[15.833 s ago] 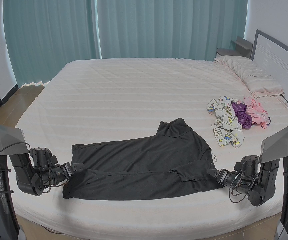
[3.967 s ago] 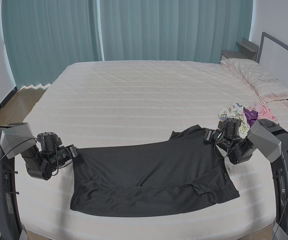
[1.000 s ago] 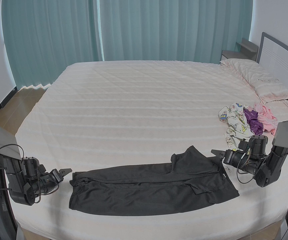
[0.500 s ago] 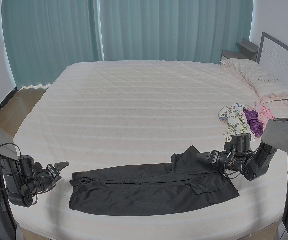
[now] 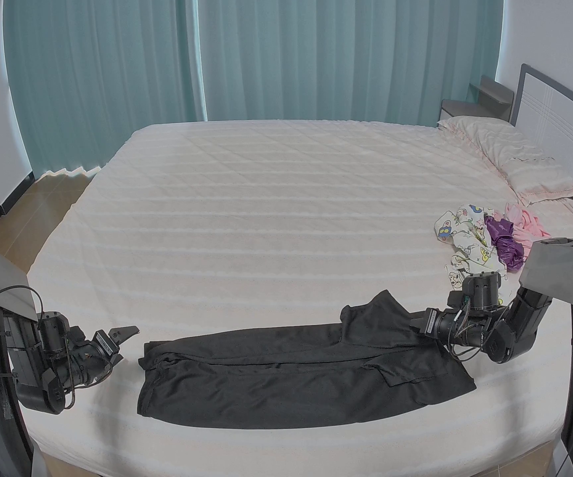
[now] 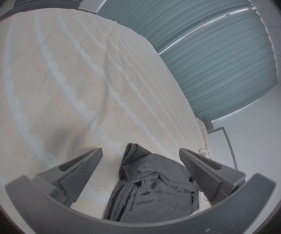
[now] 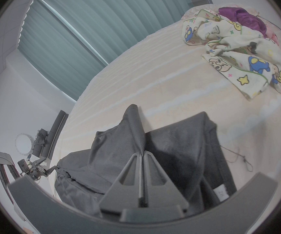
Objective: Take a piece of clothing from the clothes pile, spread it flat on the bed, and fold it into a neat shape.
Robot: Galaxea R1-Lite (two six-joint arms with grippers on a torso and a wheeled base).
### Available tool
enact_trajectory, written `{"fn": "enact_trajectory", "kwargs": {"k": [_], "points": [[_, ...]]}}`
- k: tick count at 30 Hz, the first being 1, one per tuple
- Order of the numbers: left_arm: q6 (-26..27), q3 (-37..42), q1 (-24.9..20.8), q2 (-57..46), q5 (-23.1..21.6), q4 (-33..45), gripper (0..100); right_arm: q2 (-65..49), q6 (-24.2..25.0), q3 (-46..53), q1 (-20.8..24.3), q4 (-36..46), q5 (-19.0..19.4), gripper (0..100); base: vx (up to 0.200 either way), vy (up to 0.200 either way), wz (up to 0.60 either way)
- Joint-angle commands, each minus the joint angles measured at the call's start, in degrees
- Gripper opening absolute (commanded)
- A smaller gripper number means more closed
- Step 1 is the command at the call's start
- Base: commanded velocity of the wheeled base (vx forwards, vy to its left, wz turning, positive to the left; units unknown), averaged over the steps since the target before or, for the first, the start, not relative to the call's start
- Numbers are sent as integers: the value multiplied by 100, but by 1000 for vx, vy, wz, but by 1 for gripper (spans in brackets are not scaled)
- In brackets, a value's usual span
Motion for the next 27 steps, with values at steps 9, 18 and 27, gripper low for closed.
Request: {"fn": "enact_trajectory", "kwargs": {"k": [9, 18, 27], "points": [[6, -6, -14, 30, 28, -100, 100, -568, -435, 1186, -289, -391, 71, 0, 0, 0, 0], [24, 3, -22, 39, 28, -100, 100, -348, -452, 1845, -227, -1507, 71, 0, 0, 0, 0], [32, -6, -22, 39, 46, -100, 100, -401, -830, 2179, -263, -1578, 229, 100, 0, 0, 0]]}}
